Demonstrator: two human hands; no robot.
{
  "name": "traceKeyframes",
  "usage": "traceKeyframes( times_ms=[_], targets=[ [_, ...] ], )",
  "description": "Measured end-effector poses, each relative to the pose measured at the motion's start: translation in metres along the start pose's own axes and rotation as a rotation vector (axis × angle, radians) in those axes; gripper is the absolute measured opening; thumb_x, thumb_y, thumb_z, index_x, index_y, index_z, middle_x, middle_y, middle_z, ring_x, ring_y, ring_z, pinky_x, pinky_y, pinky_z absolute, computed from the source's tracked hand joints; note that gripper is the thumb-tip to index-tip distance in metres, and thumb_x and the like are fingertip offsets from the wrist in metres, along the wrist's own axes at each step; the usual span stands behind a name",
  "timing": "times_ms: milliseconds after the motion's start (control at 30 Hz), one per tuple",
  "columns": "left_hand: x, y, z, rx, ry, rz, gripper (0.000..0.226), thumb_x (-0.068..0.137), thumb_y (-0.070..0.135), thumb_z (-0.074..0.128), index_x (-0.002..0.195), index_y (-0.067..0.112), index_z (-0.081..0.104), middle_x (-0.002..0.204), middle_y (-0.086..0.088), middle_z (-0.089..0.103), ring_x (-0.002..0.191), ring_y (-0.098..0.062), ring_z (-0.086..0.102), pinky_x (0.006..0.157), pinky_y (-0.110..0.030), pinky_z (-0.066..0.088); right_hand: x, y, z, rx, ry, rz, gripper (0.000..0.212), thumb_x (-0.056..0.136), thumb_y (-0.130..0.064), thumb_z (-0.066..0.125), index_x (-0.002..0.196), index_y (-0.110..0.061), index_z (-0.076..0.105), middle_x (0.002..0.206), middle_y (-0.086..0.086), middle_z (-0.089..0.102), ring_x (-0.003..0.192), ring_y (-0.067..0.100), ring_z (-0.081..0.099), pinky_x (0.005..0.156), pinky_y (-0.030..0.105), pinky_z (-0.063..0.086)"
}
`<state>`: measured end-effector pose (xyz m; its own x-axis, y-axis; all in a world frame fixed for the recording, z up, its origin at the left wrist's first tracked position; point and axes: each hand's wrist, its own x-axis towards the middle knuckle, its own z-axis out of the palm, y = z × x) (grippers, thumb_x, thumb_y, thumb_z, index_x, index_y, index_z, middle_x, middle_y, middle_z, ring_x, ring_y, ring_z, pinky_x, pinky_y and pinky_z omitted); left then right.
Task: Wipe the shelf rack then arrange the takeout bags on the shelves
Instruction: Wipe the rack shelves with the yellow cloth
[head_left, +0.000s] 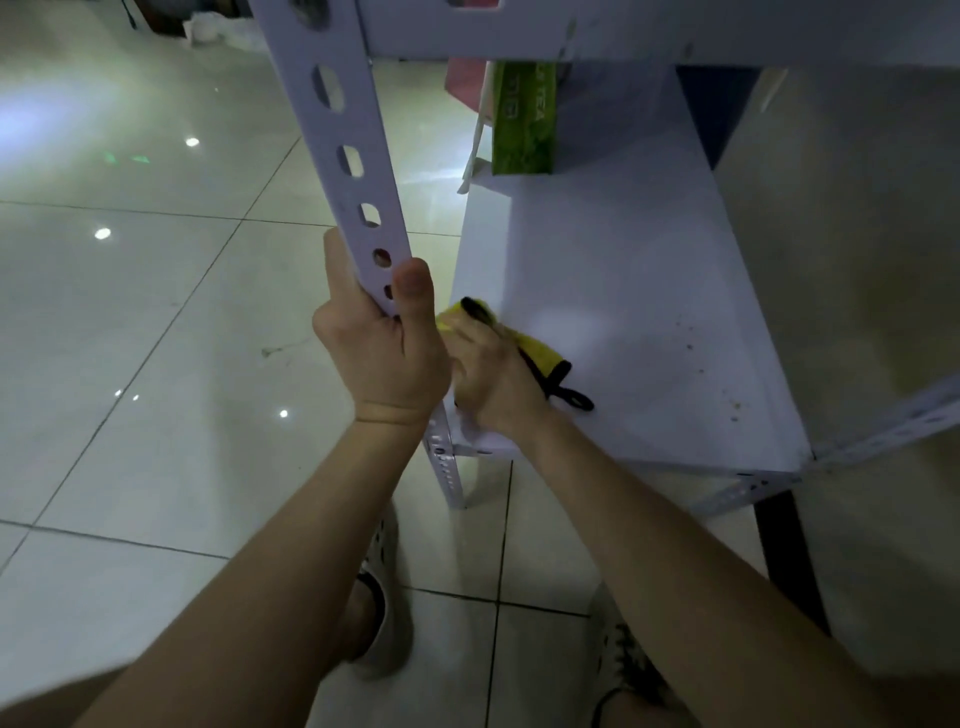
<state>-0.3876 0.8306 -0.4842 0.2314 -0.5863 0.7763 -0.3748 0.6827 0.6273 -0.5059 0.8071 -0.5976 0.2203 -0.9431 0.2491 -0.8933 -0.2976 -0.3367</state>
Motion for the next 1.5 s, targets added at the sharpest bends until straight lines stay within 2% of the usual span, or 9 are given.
traceKeyframes(
  times_ms=[167, 333, 433, 700, 900, 1033, 1200, 1333, 1500],
  targets=[
    [0.002, 0.001, -0.002, -0.003, -0.025, 0.006, 0.084, 0.111, 0.067, 0.030, 0.101, -0.011, 0.060, 0.072, -0.009, 0.047, 0.056, -0.021, 0.043, 0.057, -0.016, 0.030, -0.039, 0.033, -0.033, 0.126, -0.152, -0.179, 0.056, 0.098, 0.001, 0.046, 0.150, -0.014, 0.060, 0.162, 0.004, 0.048, 0.150, 0.022, 0.044, 0.126, 0.024, 0.024],
    [0.001, 0.002, -0.002, -0.019, -0.037, 0.001, 0.087, 0.110, 0.070, 0.029, 0.101, -0.011, 0.060, 0.069, -0.014, 0.048, 0.055, -0.022, 0.043, 0.055, -0.021, 0.031, -0.062, 0.164, -0.104, 0.022, 0.050, 0.617, 0.076, 0.097, 0.004, 0.054, 0.164, -0.028, 0.040, 0.175, 0.003, 0.025, 0.161, 0.025, 0.020, 0.131, 0.028, 0.006],
    [0.000, 0.003, 0.002, -0.021, -0.019, -0.005, 0.088, 0.109, 0.071, 0.029, 0.100, -0.012, 0.059, 0.070, -0.009, 0.046, 0.055, -0.021, 0.042, 0.055, -0.023, 0.031, -0.054, 0.173, -0.106, -0.004, 0.167, 0.935, 0.068, 0.096, -0.004, 0.051, 0.160, -0.027, 0.046, 0.170, 0.008, 0.031, 0.156, 0.034, 0.029, 0.130, 0.043, 0.022],
    [0.000, -0.011, -0.001, 0.013, -0.029, -0.019, 0.082, 0.110, 0.070, 0.029, 0.100, -0.007, 0.057, 0.065, -0.016, 0.047, 0.053, -0.034, 0.046, 0.051, -0.046, 0.036, -0.005, 0.000, -0.017, 0.080, -0.014, -0.019, 0.047, 0.097, -0.005, 0.065, 0.143, -0.015, 0.066, 0.152, 0.009, 0.057, 0.145, 0.028, 0.049, 0.122, 0.047, 0.035],
    [0.002, -0.021, 0.002, 0.015, 0.009, -0.002, 0.036, 0.110, 0.072, 0.031, 0.102, 0.042, 0.049, 0.065, -0.013, 0.047, 0.051, -0.038, 0.047, 0.049, -0.051, 0.038, -0.016, 0.115, -0.080, 0.048, -0.075, 0.310, 0.077, 0.089, 0.008, 0.062, 0.160, -0.020, 0.047, 0.172, 0.006, 0.031, 0.162, 0.026, 0.022, 0.130, 0.026, 0.010],
    [0.001, -0.018, 0.005, 0.004, 0.018, -0.026, 0.038, 0.110, 0.071, 0.031, 0.106, 0.038, 0.049, 0.065, -0.014, 0.047, 0.050, -0.036, 0.047, 0.048, -0.049, 0.038, -0.088, 0.159, -0.112, 0.059, 0.124, 0.736, 0.074, 0.098, 0.000, 0.056, 0.164, -0.029, 0.038, 0.174, 0.009, 0.023, 0.161, 0.029, 0.021, 0.131, 0.032, 0.010],
    [0.001, -0.013, 0.004, -0.013, -0.008, -0.076, 0.046, 0.111, 0.070, 0.031, 0.102, 0.030, 0.053, 0.067, -0.015, 0.047, 0.051, -0.034, 0.046, 0.049, -0.048, 0.038, -0.159, 0.089, -0.078, -0.080, 0.405, 0.906, 0.064, 0.092, 0.007, 0.053, 0.154, -0.009, 0.054, 0.162, 0.021, 0.044, 0.155, 0.041, 0.033, 0.125, 0.053, 0.027],
    [-0.002, -0.012, 0.003, -0.006, -0.023, -0.127, 0.073, 0.111, 0.069, 0.031, 0.100, 0.001, 0.056, 0.068, -0.014, 0.046, 0.052, -0.034, 0.044, 0.049, -0.048, 0.036, -0.115, 0.035, -0.056, -0.062, 0.311, 0.828, 0.065, 0.091, -0.002, 0.055, 0.155, -0.013, 0.052, 0.163, 0.018, 0.042, 0.156, 0.039, 0.032, 0.128, 0.053, 0.021],
    [0.000, -0.014, 0.003, -0.014, -0.036, -0.088, 0.055, 0.110, 0.071, 0.032, 0.106, 0.020, 0.053, 0.070, -0.011, 0.048, 0.053, -0.032, 0.046, 0.049, -0.049, 0.038, 0.001, -0.005, -0.022, 0.091, -0.041, 0.349, 0.062, 0.097, -0.006, 0.055, 0.158, -0.017, 0.047, 0.164, 0.011, 0.039, 0.157, 0.030, 0.027, 0.128, 0.043, 0.019]
  ],
)
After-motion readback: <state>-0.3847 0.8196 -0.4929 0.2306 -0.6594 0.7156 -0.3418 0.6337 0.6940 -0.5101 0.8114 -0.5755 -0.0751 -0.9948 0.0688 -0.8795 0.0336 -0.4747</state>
